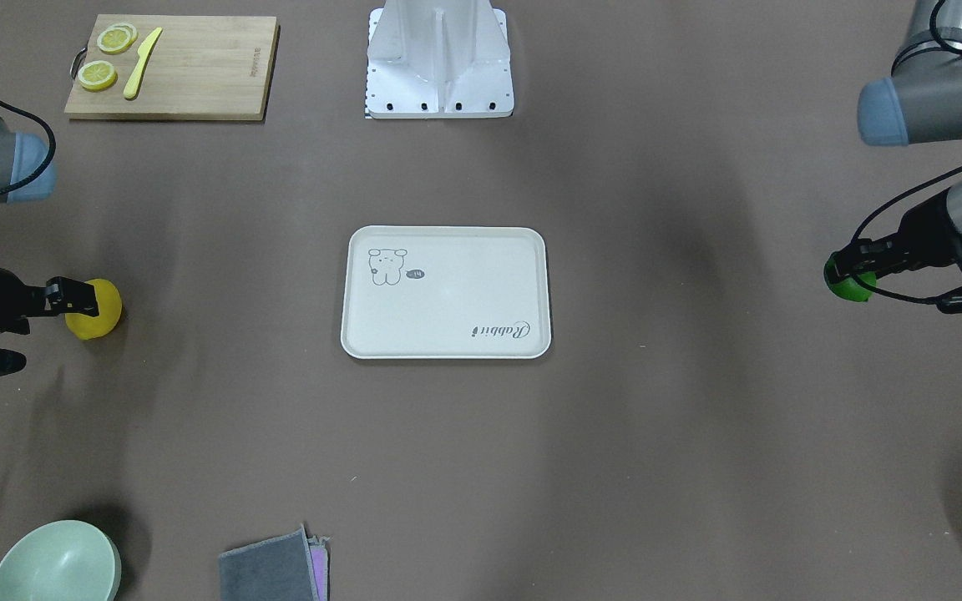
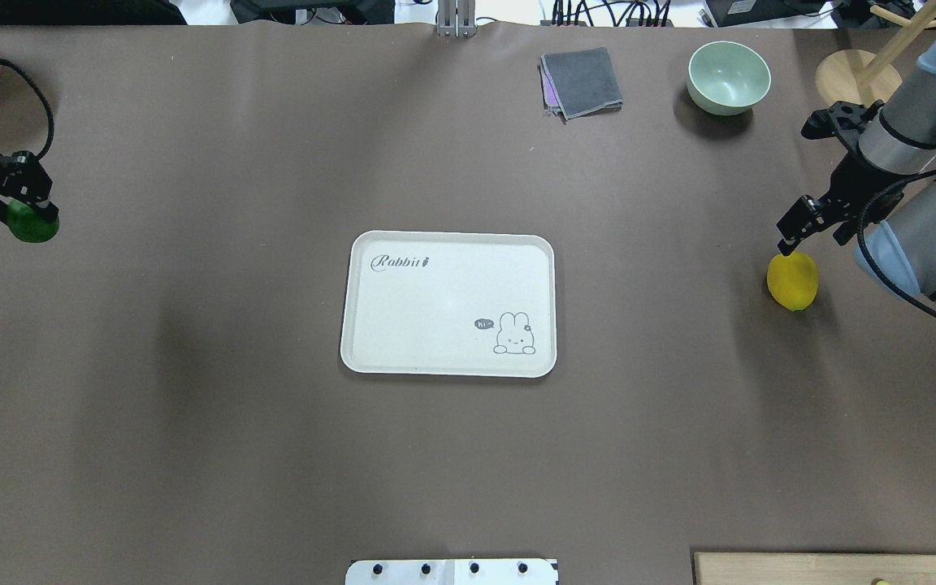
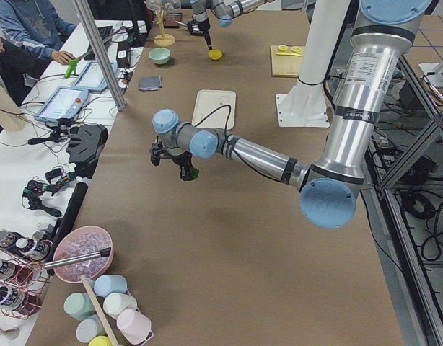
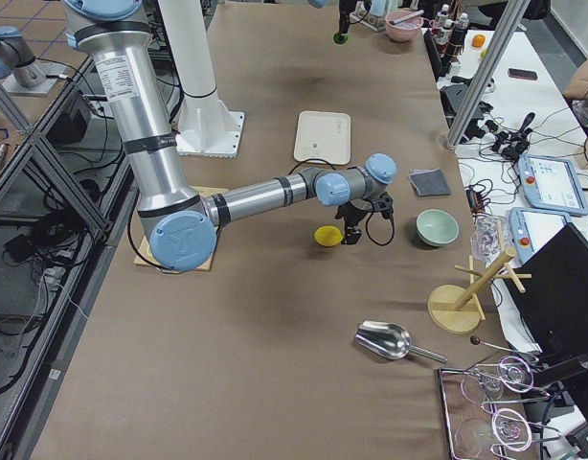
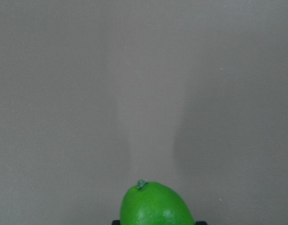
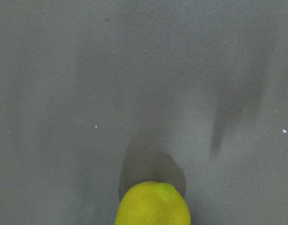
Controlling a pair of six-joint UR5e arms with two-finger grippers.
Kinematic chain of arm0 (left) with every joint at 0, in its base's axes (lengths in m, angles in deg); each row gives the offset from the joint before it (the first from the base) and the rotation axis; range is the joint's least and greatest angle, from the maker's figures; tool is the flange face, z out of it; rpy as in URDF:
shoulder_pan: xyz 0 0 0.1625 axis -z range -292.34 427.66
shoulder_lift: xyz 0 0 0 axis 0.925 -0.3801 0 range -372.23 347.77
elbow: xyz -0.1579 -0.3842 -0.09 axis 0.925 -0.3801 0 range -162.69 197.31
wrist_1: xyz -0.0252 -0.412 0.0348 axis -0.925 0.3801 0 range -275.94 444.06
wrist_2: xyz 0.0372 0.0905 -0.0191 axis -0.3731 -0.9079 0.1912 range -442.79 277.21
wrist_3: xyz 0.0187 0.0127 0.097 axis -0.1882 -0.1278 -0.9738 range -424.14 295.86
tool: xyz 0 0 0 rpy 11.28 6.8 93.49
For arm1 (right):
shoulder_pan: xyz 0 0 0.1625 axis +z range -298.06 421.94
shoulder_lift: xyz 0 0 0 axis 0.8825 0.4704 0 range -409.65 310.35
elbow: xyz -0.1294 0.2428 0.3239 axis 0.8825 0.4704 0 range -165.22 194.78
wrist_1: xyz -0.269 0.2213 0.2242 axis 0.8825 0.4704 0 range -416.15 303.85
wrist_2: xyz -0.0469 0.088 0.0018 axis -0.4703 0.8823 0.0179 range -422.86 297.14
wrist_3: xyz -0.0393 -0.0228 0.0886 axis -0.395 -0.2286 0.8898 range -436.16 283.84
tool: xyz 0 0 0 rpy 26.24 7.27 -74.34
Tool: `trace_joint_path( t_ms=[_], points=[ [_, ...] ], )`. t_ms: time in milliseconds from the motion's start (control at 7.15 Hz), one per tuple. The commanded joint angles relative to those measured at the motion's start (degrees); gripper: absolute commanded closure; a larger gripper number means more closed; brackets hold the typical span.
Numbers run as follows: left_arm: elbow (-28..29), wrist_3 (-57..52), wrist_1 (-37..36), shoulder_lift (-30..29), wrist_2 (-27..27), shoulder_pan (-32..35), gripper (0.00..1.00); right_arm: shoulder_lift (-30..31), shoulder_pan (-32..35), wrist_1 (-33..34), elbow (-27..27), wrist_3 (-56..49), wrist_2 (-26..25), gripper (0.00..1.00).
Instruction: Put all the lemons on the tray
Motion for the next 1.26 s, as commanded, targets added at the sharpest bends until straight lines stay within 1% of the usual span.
trace_joint_path(
  t_ms=[0,140,280,419,559,699,839,978,1118],
  points=[
    [-1.6,0.1,-11.0,-8.5,0.0,0.8,1.0,-0.1,-2.1,0.0,1.0,-0.1,-0.1,0.02],
    [-1.3,2.0,-14.0,-12.2,-0.6,0.5,1.0,0.1,-2.7,0.0,1.2,-0.3,-0.1,0.03],
    [-1.5,2.2,-14.1,-12.4,-1.0,-0.5,1.0,0.3,-3.6,0.0,1.5,-0.3,-0.2,0.05],
    [-1.5,7.3,-13.9,-14.7,-1.4,-2.9,1.0,0.5,-3.9,0.0,2.0,-0.6,-0.2,0.07],
    [-1.3,13.1,-13.8,-17.7,-1.7,-7.7,1.0,0.8,-4.3,0.0,2.2,-1.0,-0.2,0.17],
    [-1.2,18.2,-13.7,-21.7,-7.8,-13.2,1.0,0.9,-4.2,0.1,2.2,-1.2,-0.1,0.47],
    [-0.7,25.1,-13.3,-24.9,-9.8,-19.0,1.0,0.7,-3.8,0.1,2.2,-1.1,0.0,0.81],
    [2.2,30.4,-10.8,-28.3,-12.2,-21.5,1.0,0.6,-2.8,0.1,2.0,-1.1,0.2,0.93],
    [5.8,32.8,-9.0,-31.1,-12.8,-23.6,1.0,0.1,-1.7,0.0,1.4,-0.9,0.9,0.93]
  ],
)
